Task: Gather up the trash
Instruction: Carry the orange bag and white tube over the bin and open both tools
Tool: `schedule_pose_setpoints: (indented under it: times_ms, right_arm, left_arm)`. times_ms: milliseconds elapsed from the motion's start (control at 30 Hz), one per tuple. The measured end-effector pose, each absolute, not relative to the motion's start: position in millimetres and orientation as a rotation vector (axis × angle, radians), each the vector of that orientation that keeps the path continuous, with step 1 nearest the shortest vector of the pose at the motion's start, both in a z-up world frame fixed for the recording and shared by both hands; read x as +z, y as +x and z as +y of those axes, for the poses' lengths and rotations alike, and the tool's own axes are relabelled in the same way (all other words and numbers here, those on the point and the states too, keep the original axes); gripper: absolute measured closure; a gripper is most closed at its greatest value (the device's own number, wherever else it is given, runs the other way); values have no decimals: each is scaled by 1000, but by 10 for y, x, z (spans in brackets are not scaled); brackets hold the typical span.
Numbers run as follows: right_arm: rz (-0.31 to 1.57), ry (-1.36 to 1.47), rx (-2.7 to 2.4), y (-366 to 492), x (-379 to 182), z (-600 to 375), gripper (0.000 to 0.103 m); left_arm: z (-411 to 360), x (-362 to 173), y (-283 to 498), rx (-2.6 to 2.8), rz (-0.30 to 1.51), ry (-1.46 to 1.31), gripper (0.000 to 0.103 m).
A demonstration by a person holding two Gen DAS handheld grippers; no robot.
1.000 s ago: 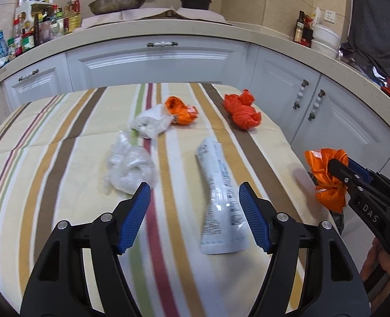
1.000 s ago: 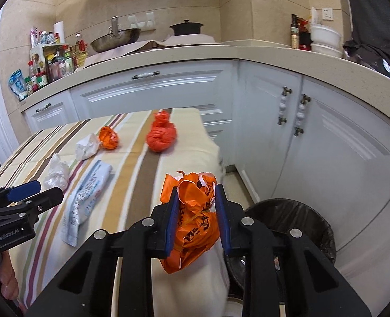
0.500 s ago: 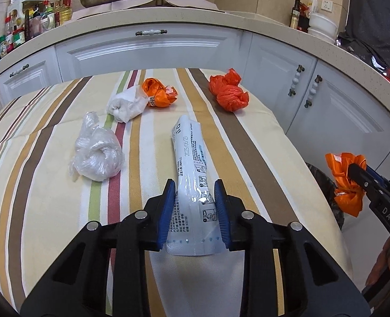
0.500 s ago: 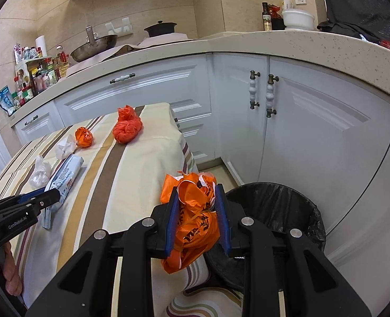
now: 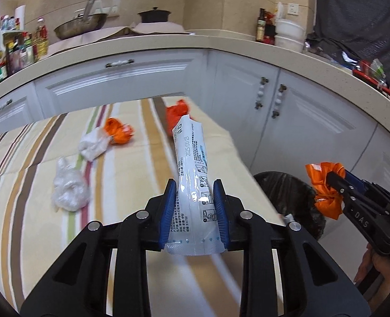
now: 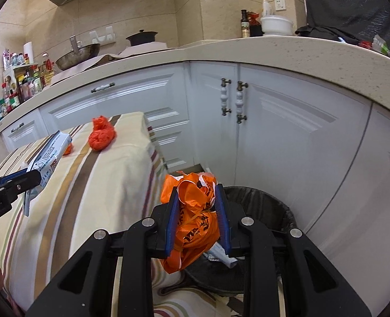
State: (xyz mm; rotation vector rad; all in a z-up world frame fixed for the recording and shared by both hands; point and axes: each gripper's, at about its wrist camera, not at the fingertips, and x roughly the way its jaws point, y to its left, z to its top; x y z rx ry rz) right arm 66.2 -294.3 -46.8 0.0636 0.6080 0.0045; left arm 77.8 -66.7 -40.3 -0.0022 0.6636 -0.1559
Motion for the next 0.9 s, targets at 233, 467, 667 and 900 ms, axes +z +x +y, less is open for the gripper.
schedule_pose_setpoints:
  times_ms: [233, 467, 667, 900]
  right_arm:
    - [579, 61, -80, 590, -394, -3259, 76]
    - [558, 68, -137, 563, -342, -3535, 76]
    - [548, 71, -146, 646, -376, -3653, 76]
    - [560, 99, -155, 812, -506, -3752, 61]
  left_arm:
    - [-1223, -388, 821, -278, 650, 52, 75]
    - [-1661, -431, 851, -361, 659, 92, 75]
    - [-1926, -510, 919, -386, 667, 121, 75]
    - [-2110, -664, 1116, -361, 701, 130, 45]
